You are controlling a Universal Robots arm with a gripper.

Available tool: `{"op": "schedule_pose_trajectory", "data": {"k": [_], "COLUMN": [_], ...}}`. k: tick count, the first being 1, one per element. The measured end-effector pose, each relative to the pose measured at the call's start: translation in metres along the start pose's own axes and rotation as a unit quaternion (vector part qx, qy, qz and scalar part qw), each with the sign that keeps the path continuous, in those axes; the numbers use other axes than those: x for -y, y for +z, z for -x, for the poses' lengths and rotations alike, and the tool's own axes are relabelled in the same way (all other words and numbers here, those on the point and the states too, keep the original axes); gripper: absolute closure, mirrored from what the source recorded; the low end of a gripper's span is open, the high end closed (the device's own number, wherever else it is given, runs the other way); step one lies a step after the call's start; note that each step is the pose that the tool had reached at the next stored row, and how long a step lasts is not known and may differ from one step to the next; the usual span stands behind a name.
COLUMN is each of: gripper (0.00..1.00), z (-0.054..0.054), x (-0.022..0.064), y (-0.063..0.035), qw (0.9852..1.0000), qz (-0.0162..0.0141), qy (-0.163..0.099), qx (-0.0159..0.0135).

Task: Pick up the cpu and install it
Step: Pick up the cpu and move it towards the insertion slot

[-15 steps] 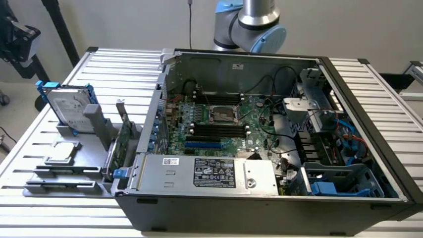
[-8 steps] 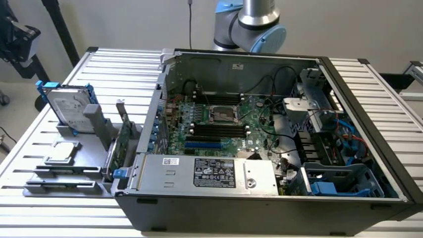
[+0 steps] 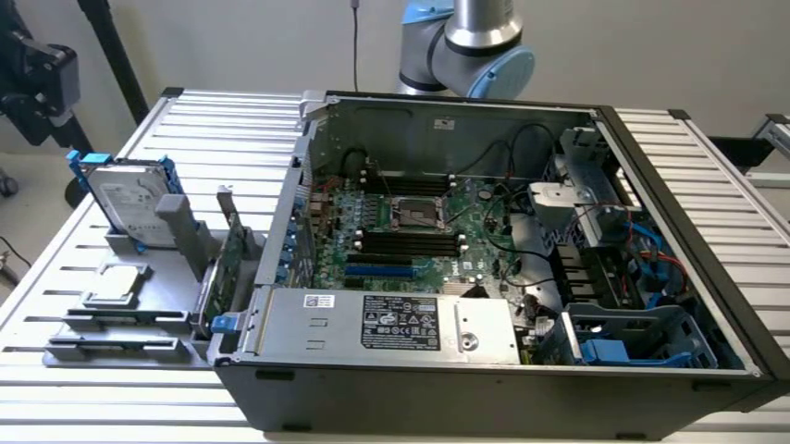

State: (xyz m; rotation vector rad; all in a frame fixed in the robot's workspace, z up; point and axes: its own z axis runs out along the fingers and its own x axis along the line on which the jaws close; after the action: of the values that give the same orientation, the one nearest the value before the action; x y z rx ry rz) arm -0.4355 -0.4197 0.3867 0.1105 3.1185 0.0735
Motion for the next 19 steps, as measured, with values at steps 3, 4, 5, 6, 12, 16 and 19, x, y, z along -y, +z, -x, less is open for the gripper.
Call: {"op": "schedule_pose_trajectory", "data": {"k": [3,4,5,6,12,16,19], "gripper": [0.52,0.52,0.52,0.46,0.46,0.46,0.46], "z": [0.000,0.000,0.000,0.000,0.001,0.000,0.000], "x": [0.0013,0.0020,0.0029,0.0041,0.0113,0.0129,0.0134], "y": [0.0019,0.0028,0.0038,0.0050,0.0130,0.0199,0.0253], "qw": [1.0000,1.0000,1.0000,1.0000,1.0000,0.9999,0.9999], "qz": [0.0001,0.0000,0.0000,-0.0002,-0.0005,-0.0006,-0.0007], "qy": [0.000,0.000,0.000,0.000,0.000,0.001,0.000], "qx": [-0.0008,-0.0016,-0.0025,-0.0037,-0.0087,-0.0102,-0.0106]}}
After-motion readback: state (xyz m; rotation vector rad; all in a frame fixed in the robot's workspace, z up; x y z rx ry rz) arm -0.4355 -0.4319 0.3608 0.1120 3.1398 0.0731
